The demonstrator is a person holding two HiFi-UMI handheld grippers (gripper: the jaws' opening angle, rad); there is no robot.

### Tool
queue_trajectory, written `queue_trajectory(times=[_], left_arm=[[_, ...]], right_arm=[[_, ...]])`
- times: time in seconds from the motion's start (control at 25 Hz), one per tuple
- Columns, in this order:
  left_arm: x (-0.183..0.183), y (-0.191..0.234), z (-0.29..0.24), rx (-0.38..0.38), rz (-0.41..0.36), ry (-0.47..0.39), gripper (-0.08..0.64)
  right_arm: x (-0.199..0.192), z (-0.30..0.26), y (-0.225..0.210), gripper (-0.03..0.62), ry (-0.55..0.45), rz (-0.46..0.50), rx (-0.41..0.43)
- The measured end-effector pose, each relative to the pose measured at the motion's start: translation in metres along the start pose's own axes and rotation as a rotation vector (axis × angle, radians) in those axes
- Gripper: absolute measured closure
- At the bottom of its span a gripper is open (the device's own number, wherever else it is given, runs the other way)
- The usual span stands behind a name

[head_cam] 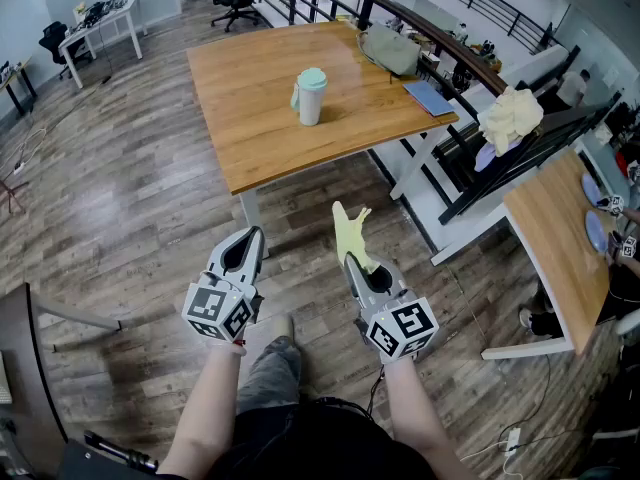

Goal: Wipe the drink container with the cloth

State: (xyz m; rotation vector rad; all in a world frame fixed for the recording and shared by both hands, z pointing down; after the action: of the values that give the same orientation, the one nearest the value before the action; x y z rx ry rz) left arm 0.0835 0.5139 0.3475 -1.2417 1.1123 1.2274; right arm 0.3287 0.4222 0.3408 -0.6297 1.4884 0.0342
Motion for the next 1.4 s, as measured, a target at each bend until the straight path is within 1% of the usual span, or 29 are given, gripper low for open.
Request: queue_trajectory(times=[0.24, 0.44, 0.64, 0.88, 1.0, 1.08, 1.2, 1.32, 1.4], left_arm=[[-0.010, 0.031, -0.044, 0.002, 0.018, 0.003, 0.563], [-0.013, 0.054, -0.070, -0.014, 0.007, 0.022, 0.563], [-0.021, 0.079, -0.102, -0.019, 0.031, 0.027, 0.563], [-0.026, 0.097, -0.150, -0.079, 0.025, 0.024, 0.563], [-0.030, 0.103, -0.173, -0.123, 0.028, 0.030, 0.563], [-0.032, 0.109, -0.185, -0.147, 0.037, 0.028, 0.563], [-0.033, 0.114, -0.198, -0.174, 0.057, 0.018, 0.563], [-0.036, 0.116, -0.207, -0.187, 0.065, 0.017, 0.563], [-0.038, 0.119, -0.215, -0.175, 0.070, 0.018, 0.563]], right_arm=[[0.006, -0.048, -0.024, 0.569, 0.009, -0.002, 0.011], [0.009, -0.082, -0.041, 0.569, 0.015, -0.022, -0.004], [0.011, -0.107, -0.060, 0.569, 0.025, -0.033, -0.036], [0.020, -0.139, -0.088, 0.569, 0.006, -0.042, -0.078], [0.024, -0.153, -0.103, 0.569, -0.012, -0.072, -0.110], [0.026, -0.163, -0.111, 0.569, -0.028, -0.094, -0.128], [0.028, -0.170, -0.119, 0.569, -0.031, -0.103, -0.143], [0.031, -0.172, -0.129, 0.569, -0.026, -0.108, -0.159], [0.034, -0.177, -0.139, 0.569, -0.033, -0.124, -0.167]])
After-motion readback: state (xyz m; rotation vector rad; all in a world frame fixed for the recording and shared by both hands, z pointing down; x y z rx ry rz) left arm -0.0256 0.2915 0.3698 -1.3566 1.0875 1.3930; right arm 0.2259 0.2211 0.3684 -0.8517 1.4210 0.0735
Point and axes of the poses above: the fingertips, and each gripper's own axes: z backward along the fingers, y to its left, x out of its top, the point moved 8 cm from there along z, backward along the fingers, and after that the axes turned 14 degrees about -z, right-handed, at the moved point
